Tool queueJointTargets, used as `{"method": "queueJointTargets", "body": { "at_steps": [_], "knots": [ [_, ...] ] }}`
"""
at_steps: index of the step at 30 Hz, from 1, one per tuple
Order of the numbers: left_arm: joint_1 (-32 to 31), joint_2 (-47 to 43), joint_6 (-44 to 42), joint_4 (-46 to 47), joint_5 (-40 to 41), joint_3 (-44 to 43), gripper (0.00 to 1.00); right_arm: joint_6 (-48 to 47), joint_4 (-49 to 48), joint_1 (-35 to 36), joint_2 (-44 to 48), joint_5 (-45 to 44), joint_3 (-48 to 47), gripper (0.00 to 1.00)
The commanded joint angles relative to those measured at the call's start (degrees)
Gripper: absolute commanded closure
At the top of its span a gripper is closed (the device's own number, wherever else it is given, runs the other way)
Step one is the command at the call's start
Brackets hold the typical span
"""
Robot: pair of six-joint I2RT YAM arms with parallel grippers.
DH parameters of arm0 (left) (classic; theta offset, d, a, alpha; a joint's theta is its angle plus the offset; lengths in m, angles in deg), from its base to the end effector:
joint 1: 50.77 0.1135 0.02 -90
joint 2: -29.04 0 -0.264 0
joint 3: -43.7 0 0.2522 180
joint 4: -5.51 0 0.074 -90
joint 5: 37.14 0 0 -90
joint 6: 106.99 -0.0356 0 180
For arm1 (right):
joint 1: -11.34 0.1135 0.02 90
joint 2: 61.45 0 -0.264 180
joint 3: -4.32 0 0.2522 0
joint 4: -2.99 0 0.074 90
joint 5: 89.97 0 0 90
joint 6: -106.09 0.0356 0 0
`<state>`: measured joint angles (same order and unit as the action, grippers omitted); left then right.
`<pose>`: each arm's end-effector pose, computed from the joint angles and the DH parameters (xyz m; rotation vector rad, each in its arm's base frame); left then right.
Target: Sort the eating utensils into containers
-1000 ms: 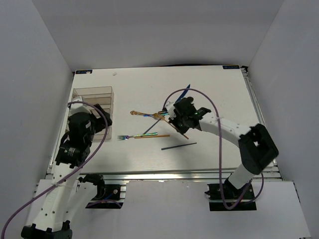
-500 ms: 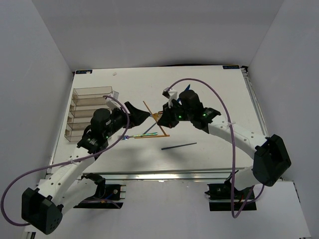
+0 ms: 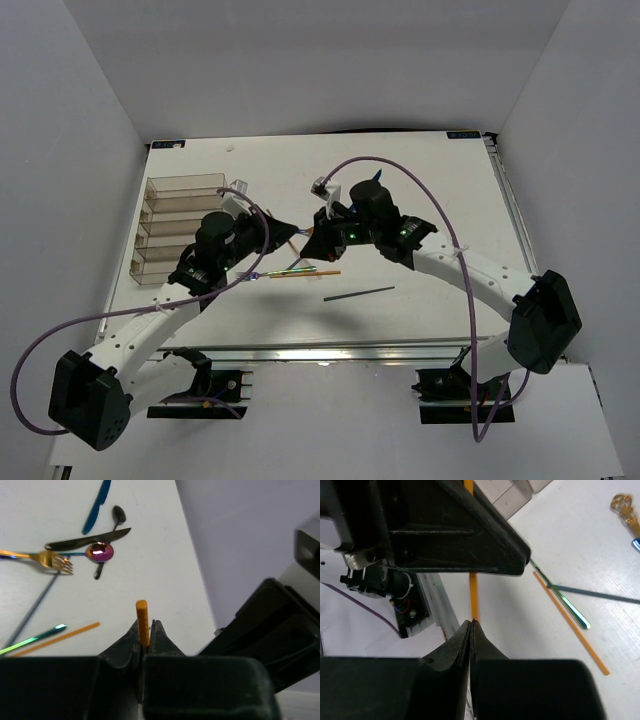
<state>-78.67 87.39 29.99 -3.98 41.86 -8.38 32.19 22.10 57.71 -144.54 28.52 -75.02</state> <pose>0.2063 -0.1169 0.2811 -0.1858 1.9764 -1.0623 0.2202 0.2556 0.3182 -0.8856 1.9255 1.1729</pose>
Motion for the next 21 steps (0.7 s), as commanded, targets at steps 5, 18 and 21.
{"method": "queueJointTargets", "body": {
  "at_steps": [5, 18, 21],
  "knots": [
    [0.04, -2.09, 2.67, -10.92, 18.91, -5.52, 1.0, 2.53, -2.36, -1.89, 1.34, -5.01, -0.35, 0.14],
    [33.32, 2.46, 12.61, -41.19, 45.63, -18.54, 1.0, 3.24, 1.86, -13.23, 14.17, -14.51, 13.37, 0.11],
    [37.38, 7.47, 12.52, -40.23, 43.0, -17.84, 1.0, 2.1, 2.21, -13.67, 16.37, -14.78, 15.92, 0.11]
  ]
}}
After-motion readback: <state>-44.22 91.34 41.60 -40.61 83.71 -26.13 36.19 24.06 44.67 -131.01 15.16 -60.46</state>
